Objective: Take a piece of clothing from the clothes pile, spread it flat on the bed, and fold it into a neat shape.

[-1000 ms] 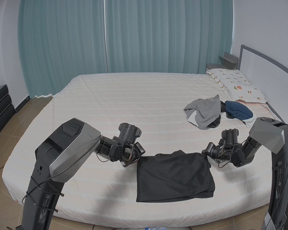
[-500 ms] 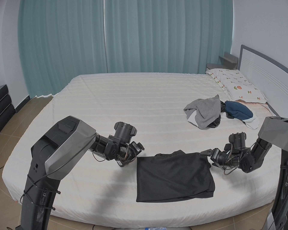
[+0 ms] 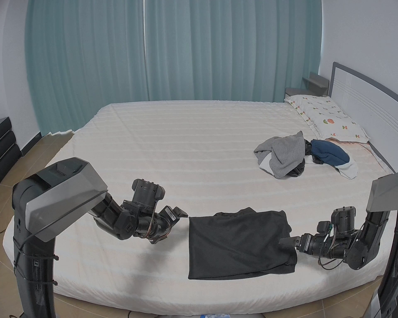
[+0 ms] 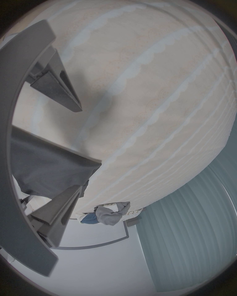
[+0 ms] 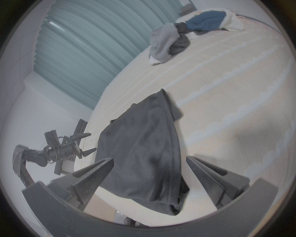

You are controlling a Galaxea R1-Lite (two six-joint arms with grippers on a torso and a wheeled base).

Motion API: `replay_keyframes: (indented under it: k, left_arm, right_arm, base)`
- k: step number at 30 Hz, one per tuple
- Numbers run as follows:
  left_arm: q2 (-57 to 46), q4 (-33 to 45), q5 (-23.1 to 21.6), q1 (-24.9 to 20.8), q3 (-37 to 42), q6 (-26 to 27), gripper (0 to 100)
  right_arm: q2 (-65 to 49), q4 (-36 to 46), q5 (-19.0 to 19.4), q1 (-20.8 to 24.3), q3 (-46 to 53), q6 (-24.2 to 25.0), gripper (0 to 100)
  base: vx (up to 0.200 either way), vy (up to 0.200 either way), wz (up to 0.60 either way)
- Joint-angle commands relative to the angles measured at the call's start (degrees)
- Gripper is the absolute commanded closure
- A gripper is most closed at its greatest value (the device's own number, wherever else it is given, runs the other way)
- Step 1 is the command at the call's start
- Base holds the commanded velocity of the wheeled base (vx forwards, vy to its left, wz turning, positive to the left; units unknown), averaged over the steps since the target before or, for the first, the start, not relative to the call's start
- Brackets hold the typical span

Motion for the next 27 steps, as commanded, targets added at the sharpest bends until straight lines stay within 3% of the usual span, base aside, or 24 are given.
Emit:
replay_keyframes:
  k: [1,10,11,20,27]
  left_arm:
    - [-3.96,-2.32,-0.59,0.32,4.58,-0.55,0]
    - [-4.05,-2.40,-0.59,0.32,5.11,-0.55,0]
    - [-4.05,-2.40,-0.59,0.32,5.11,-0.55,0]
    - [-3.96,-2.40,-0.59,0.32,5.11,-0.55,0]
    - [-3.96,-2.40,-0.59,0.32,5.11,-0.55,0]
  right_arm:
    - [3.93,-3.01,1.11,0.28,3.57,-2.39,0]
    - [5.86,-8.28,1.20,-0.16,6.21,-3.53,0]
    - [6.04,-9.34,1.20,-0.25,6.82,-3.44,100]
    - [8.41,-17.51,1.28,-0.86,11.92,-3.44,100]
    - [8.24,-17.69,1.55,-2.27,13.41,-3.53,100]
  base:
    - [0.000,0.000,0.00]
    - [0.000,0.000,0.00]
    - [0.000,0.000,0.00]
    - [0.000,0.000,0.00]
    - [0.000,0.000,0.00]
